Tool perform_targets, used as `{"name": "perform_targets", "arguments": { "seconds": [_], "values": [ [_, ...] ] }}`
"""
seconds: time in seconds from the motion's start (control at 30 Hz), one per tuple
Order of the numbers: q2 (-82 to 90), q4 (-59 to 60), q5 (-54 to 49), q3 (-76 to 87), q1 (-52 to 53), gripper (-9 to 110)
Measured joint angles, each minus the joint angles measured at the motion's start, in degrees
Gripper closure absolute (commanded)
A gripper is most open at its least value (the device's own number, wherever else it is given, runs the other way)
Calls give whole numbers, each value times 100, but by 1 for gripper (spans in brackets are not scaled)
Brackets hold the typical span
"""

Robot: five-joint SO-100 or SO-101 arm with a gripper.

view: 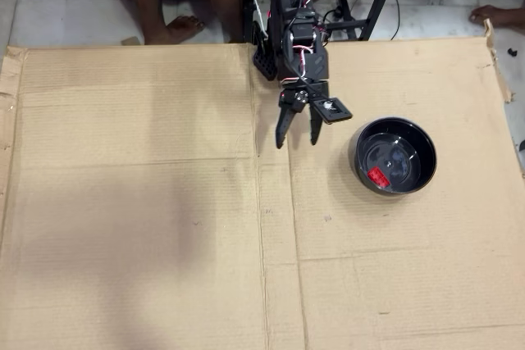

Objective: Grasp a lego block and put it in the bin.

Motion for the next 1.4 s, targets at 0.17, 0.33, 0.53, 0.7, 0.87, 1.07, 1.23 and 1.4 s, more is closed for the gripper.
{"name": "perform_targets", "arguments": {
  "seconds": [0.17,0.33,0.53,0.7,0.87,1.07,1.23,1.4],
  "values": [
    [1661,0,-633,1327,123,67],
    [3401,9,-1652,2610,176,67],
    [4131,9,-2936,3076,176,67],
    [4166,308,-4061,3103,167,67],
    [4175,1213,-4878,3103,167,69],
    [4175,1582,-5221,3103,167,95],
    [4175,1608,-5353,3103,167,101],
    [4175,1617,-5353,3103,167,101]
  ]
}}
